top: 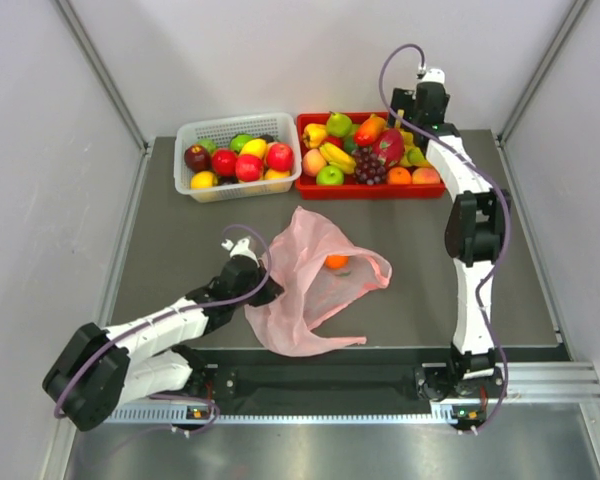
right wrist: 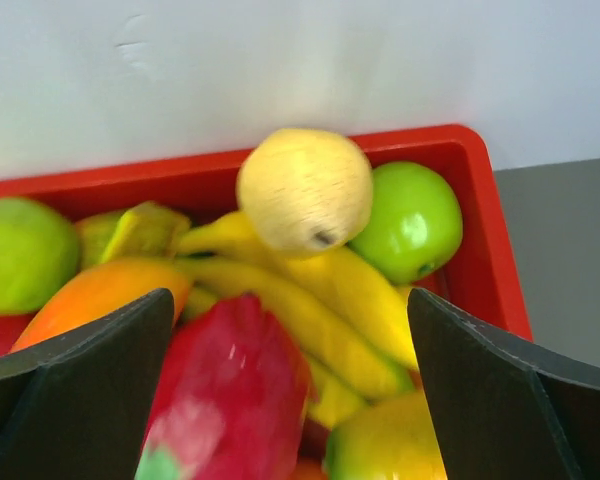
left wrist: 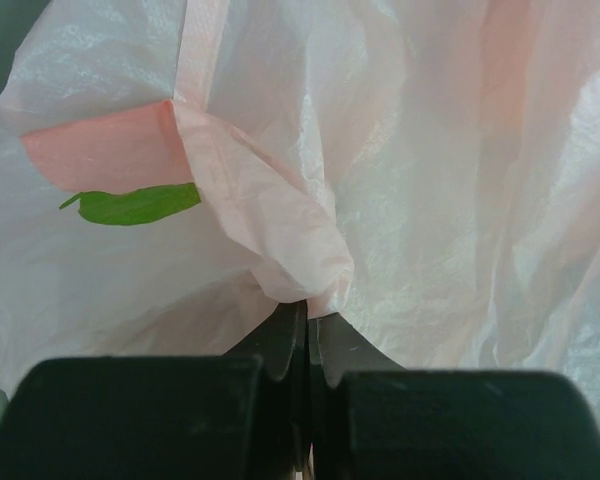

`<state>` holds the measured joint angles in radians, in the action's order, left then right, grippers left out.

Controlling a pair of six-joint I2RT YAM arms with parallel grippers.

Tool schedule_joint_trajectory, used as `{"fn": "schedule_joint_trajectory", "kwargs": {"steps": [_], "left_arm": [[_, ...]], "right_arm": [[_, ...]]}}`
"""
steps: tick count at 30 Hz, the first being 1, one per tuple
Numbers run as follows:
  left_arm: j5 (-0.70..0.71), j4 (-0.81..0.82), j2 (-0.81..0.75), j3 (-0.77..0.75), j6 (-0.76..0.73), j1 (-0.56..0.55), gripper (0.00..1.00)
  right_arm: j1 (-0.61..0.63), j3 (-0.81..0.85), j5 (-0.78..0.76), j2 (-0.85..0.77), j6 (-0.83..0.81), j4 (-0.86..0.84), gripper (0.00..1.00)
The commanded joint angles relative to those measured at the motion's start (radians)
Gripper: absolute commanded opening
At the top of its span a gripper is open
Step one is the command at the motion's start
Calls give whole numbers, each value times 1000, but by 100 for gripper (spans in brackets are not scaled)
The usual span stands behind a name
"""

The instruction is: Untie the knot of the plastic bag and take out the fruit

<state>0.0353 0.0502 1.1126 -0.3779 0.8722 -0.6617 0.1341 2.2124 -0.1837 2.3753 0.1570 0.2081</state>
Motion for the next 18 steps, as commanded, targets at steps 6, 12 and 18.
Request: {"fn": "schedule_joint_trajectory", "kwargs": {"steps": [6, 12, 18], "left_arm": [[17, 31, -56, -6, 5, 5, 0], [8, 30, -88, 4, 17, 5, 0], [-6, 25, -117, 2, 30, 5, 0]], "right_arm": [[25, -531, 164, -664, 35, -121, 100], [149, -967, 230, -1068, 21, -47, 100], [408, -1370, 245, -1465, 52, -15, 100]]}}
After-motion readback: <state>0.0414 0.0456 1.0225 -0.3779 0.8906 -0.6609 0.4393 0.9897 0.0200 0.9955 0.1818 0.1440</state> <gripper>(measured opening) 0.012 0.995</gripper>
